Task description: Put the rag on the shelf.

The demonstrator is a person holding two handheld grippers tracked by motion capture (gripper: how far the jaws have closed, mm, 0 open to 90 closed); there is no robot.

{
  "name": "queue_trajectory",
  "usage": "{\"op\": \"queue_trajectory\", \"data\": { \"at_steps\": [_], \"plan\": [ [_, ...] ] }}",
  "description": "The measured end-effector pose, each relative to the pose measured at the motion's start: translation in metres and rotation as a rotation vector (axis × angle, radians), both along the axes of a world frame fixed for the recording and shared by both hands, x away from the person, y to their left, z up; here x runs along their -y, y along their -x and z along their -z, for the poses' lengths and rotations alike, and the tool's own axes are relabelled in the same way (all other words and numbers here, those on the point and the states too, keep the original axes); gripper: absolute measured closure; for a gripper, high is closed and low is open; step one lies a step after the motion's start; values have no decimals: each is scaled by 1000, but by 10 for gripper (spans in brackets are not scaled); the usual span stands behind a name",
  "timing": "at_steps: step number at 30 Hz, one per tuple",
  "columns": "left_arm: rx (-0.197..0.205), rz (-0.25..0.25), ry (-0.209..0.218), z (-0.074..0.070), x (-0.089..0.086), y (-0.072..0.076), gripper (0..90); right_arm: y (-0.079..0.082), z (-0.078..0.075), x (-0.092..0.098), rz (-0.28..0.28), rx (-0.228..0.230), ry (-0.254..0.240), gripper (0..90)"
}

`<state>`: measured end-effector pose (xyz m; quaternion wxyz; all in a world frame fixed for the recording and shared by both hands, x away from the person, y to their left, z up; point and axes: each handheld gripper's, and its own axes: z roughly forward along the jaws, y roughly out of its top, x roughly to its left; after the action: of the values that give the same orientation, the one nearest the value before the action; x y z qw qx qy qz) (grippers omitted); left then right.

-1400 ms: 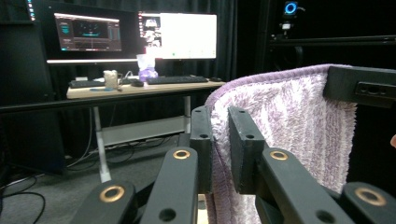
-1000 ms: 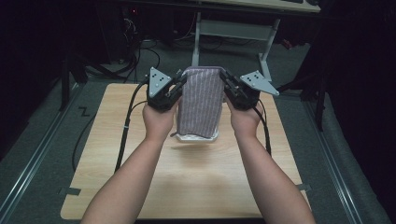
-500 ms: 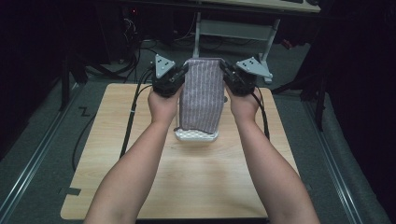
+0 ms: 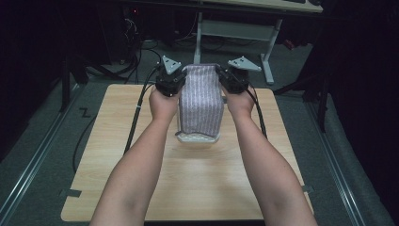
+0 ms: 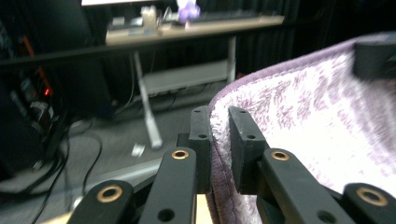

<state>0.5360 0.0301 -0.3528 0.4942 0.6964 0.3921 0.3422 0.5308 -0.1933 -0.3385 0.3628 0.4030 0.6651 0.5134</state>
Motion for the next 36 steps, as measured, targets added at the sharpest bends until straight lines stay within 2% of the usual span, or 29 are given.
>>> {"op": "queue_trajectory", "data": {
  "at_steps": [2,4,7,9,14,19,25,36],
  "plan": [
    [-14,-6,-3,6,-1,-2,803,-2,5,-3,-7,-13,15,840],
    [-41,-4,25,10,-4,-4,793,-5,9,-6,-12,-28,27,825],
    [-64,3,61,11,-8,-5,722,-7,12,-7,-8,-36,39,697],
    [-62,19,96,12,-9,-4,658,-6,13,-7,-4,-34,42,666],
    [-70,35,110,11,-6,-2,590,-6,14,-6,-5,-37,49,654],
    [-67,42,83,13,-6,4,588,-3,17,-3,-9,-45,44,638],
    [-68,38,110,13,-11,9,587,1,18,-1,-14,-47,48,628],
    [-45,74,126,6,-13,35,590,27,11,2,-37,-24,42,610]
  ]
}}
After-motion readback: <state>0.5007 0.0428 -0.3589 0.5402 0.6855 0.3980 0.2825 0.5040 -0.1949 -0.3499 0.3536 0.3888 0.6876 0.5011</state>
